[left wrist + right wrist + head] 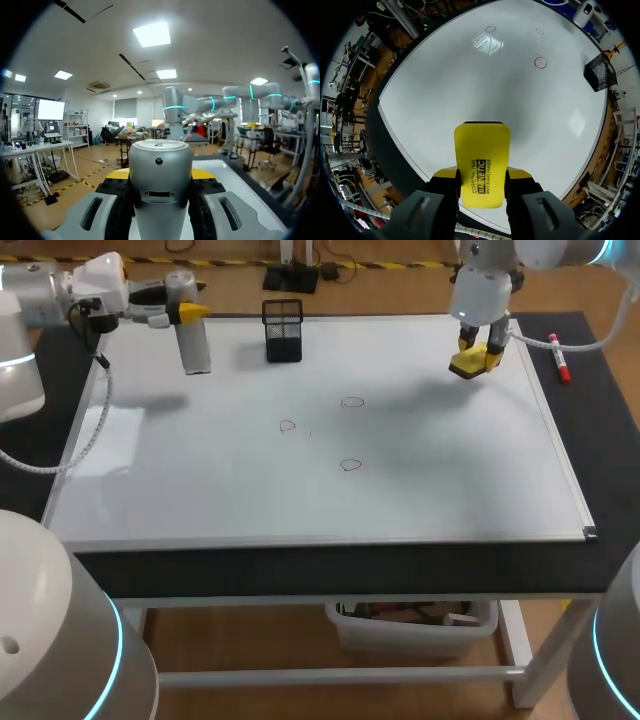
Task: Pick up the inspection probe, press it on each red-marked spot on the whiteboard one by one, put down the probe, pick up the eraser, and wipe off all the red marks.
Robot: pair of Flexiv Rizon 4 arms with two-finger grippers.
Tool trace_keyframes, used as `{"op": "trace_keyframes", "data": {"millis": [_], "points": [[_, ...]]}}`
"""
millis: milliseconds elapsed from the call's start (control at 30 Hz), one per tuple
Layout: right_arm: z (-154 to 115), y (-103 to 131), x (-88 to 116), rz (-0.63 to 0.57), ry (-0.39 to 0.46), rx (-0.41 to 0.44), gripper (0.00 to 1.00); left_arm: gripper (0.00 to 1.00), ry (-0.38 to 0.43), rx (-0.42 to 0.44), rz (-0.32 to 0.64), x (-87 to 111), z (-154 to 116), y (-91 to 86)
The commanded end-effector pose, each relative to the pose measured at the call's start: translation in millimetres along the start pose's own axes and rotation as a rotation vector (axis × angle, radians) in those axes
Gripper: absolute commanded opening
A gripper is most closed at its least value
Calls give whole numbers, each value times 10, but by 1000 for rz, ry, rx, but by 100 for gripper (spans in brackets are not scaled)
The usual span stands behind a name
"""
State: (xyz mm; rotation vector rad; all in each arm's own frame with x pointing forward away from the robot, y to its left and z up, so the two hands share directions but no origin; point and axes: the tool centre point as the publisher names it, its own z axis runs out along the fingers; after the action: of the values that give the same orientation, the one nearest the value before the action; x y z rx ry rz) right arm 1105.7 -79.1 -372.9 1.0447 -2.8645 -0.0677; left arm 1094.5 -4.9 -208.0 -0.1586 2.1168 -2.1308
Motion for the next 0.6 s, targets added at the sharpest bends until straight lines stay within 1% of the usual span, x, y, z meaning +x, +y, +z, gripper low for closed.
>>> {"op": "trace_keyframes", "data": {"millis": [33,367,600], "points": [[-14,-13,-10,-1,6,0,0,0,28,-7,5,114,77,-52],[-14,-13,-10,-1,6,0,0,0,134,11,-3,505,262,-73],[-14,-13,-10,-1,6,0,0,0,176,23,-9,705,373,-76]]}}
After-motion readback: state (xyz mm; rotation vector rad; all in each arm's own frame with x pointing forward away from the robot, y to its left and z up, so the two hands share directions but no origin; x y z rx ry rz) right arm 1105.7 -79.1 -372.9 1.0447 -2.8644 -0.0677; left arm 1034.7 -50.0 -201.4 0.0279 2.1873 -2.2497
